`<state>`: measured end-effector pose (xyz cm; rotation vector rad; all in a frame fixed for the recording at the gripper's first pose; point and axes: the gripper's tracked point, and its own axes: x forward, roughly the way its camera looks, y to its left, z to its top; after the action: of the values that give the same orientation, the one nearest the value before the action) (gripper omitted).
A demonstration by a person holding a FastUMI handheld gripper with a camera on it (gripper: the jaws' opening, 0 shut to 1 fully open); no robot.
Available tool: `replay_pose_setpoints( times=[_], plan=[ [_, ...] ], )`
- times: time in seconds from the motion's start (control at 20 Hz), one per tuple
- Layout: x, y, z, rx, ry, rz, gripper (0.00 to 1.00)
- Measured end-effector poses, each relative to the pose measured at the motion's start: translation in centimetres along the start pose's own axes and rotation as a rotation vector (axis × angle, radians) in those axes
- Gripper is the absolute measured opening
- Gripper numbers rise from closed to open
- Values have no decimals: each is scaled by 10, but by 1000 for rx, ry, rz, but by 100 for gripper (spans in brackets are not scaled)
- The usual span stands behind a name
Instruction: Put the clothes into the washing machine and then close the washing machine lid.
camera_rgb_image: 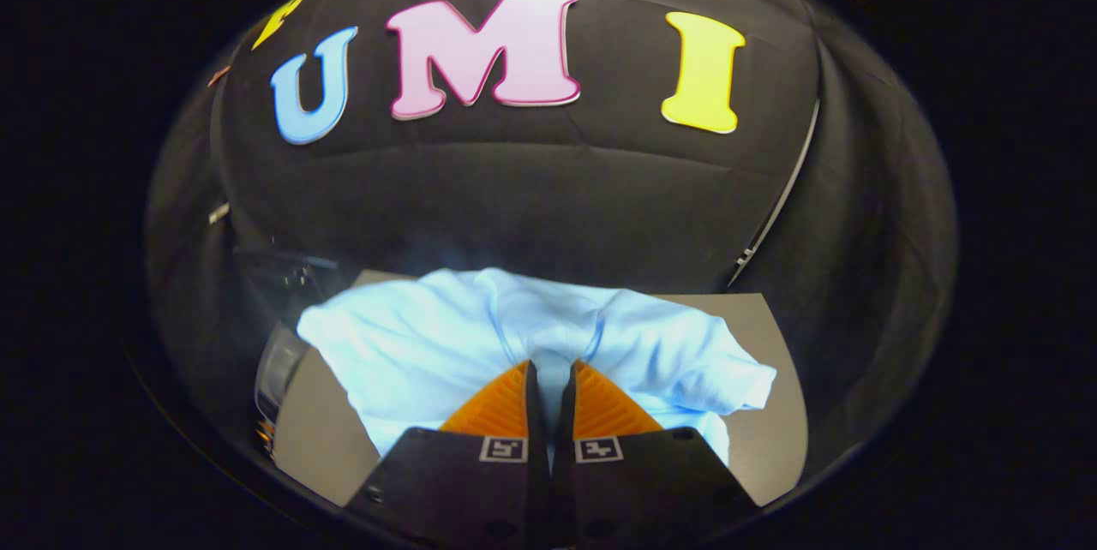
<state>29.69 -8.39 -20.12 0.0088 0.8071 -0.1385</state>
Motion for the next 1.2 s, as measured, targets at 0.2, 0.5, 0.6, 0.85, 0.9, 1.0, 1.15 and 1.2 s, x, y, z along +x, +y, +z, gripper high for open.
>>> replay_pose_setpoints(
  times=[0.2,0.5,0.6,0.85,0.9,1.0,1.15,1.2],
  plan=[
    [-11,0,-3,25,-11,13,5],
    [-53,45,11,36,-66,91,5],
    [-68,70,19,16,-99,120,5],
    [-100,154,27,-63,-153,229,5],
    [-105,173,27,-73,-158,254,5],
    [-108,210,27,-90,-164,308,5],
    [-107,262,21,-103,-170,379,5],
    [-105,279,18,-108,-169,398,5]
  ],
)
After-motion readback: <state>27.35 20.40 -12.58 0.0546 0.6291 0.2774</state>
